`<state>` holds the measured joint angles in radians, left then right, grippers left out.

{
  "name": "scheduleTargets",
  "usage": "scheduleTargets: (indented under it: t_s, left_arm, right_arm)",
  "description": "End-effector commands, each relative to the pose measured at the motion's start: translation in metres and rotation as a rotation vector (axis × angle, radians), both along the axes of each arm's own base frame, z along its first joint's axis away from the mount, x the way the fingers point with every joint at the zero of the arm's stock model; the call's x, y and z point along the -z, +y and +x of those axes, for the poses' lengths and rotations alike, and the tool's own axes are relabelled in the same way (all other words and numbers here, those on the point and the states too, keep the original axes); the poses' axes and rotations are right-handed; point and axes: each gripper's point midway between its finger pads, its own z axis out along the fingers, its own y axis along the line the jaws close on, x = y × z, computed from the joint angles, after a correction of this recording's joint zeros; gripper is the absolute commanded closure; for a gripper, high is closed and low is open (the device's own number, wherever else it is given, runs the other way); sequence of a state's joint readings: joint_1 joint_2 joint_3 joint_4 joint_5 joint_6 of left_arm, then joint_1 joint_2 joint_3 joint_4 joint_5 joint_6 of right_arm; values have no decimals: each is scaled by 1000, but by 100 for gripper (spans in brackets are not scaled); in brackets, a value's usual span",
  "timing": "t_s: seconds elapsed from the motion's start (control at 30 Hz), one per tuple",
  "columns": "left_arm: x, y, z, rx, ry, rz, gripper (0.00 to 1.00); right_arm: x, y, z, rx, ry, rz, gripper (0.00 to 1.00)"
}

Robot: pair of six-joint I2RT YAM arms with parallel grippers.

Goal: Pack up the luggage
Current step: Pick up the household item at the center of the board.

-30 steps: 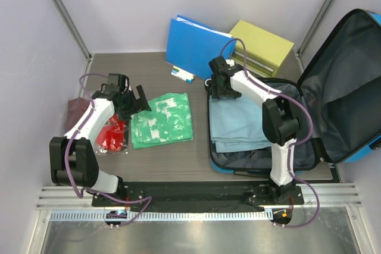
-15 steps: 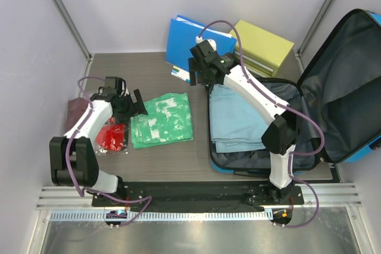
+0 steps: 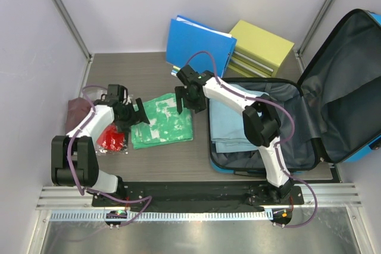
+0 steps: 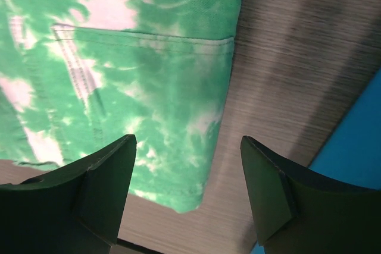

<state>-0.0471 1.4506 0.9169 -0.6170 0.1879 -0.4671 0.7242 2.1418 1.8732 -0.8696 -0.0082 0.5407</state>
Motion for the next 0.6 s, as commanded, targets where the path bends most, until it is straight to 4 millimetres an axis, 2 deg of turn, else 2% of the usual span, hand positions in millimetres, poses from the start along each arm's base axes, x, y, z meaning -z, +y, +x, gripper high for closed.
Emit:
scheduleTargets:
  t_s: [0.0,0.07,0.23,0.37,0.47,0.57]
  left_arm:
    - [-9,-3,4,-1,-47,-28,3]
    - [-10,-2,3,-3,-52,-24,3]
    - [-10,-1,1,-7,-52,-16,3]
    - [-8,-1,0,-10,-47,-17,3]
    - [-9,-1,0,-10,-48,-20,3]
    - [-10,-1,1,-12,-55,-22,3]
  right_arm:
    - [7,14,2,-2,-8,26,23]
    - [22,12,1,3,9,-4,24]
    - [40,7,-6,-6,33,-27,24]
    - [55,11,-10,-19,49,-4,26]
    - [68,10,-13,-32,67,-13,32]
    - [76,11,-17,-50,80,0,43]
